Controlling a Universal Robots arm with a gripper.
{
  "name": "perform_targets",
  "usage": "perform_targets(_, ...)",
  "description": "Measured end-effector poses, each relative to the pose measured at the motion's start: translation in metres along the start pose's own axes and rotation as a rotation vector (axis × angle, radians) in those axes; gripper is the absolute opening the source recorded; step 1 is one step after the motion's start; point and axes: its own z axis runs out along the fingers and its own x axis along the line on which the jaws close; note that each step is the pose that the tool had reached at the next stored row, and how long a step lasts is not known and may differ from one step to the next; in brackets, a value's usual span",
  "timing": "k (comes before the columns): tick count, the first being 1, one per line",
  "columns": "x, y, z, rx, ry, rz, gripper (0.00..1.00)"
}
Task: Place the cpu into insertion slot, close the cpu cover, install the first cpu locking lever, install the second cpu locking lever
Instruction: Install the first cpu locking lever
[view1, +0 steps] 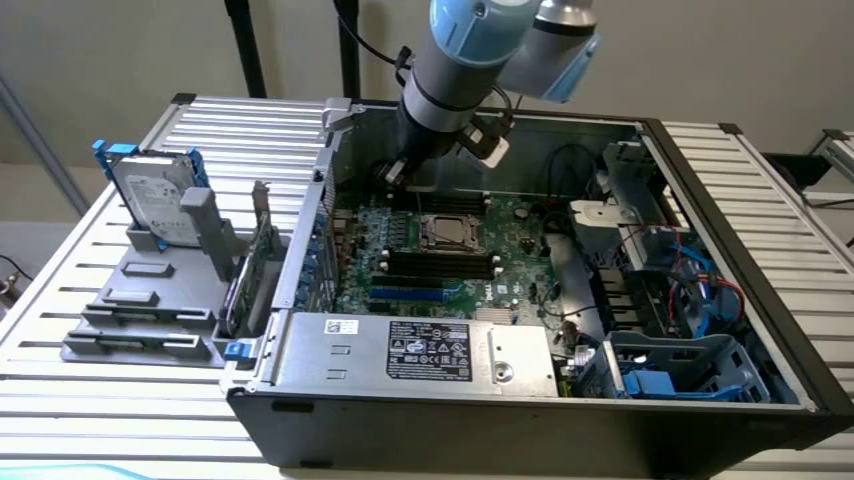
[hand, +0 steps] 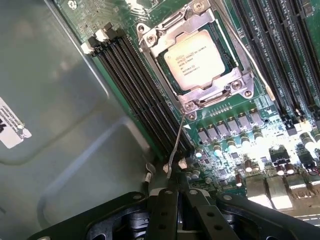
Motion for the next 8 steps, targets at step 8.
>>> perform_targets(8,0.010,0.0173,-0.0020,-0.0045,0.0068,0.007,0.11)
